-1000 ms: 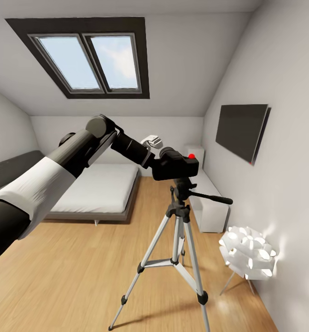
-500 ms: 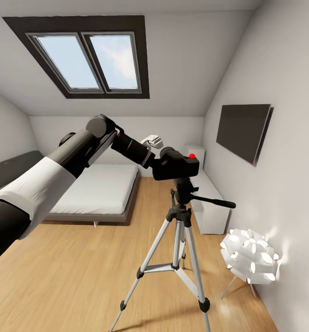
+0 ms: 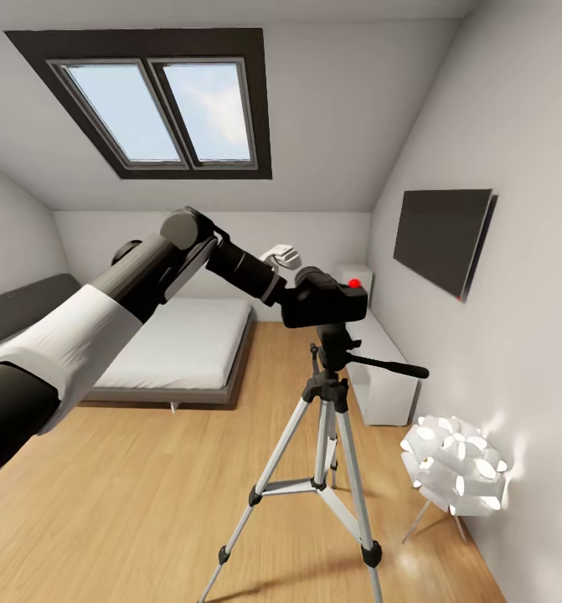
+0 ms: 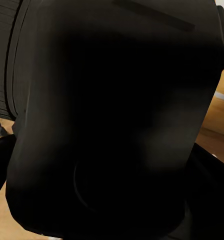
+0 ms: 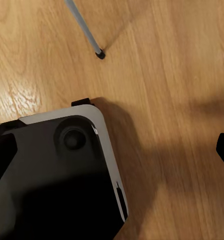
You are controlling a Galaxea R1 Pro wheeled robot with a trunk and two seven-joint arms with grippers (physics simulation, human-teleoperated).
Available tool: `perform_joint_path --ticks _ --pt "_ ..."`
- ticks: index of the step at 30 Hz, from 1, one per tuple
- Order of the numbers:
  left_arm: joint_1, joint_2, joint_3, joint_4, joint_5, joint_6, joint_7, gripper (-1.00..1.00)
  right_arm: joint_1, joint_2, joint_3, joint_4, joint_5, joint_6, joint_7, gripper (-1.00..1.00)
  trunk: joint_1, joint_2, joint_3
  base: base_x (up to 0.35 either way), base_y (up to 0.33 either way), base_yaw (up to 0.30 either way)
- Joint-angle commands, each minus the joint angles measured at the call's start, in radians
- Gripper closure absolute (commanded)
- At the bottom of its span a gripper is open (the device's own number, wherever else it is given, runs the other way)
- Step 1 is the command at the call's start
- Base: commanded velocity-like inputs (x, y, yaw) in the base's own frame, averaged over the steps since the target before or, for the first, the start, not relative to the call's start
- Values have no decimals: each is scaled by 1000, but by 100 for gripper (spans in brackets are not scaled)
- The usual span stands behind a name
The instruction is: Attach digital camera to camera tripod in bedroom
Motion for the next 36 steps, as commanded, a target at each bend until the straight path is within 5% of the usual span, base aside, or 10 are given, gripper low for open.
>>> perform_joint_path --ticks 1,36 --pt "-1 0 -2 0 3 5 -1 100 -2 -1 0 5 -10 -8 3 -100 0 -1 0 0 0 0" --pt "-1 -16 -2 -4 2 5 0 100 -2 0 0 5 -10 -8 3 -100 0 -1 0 0 0 0"
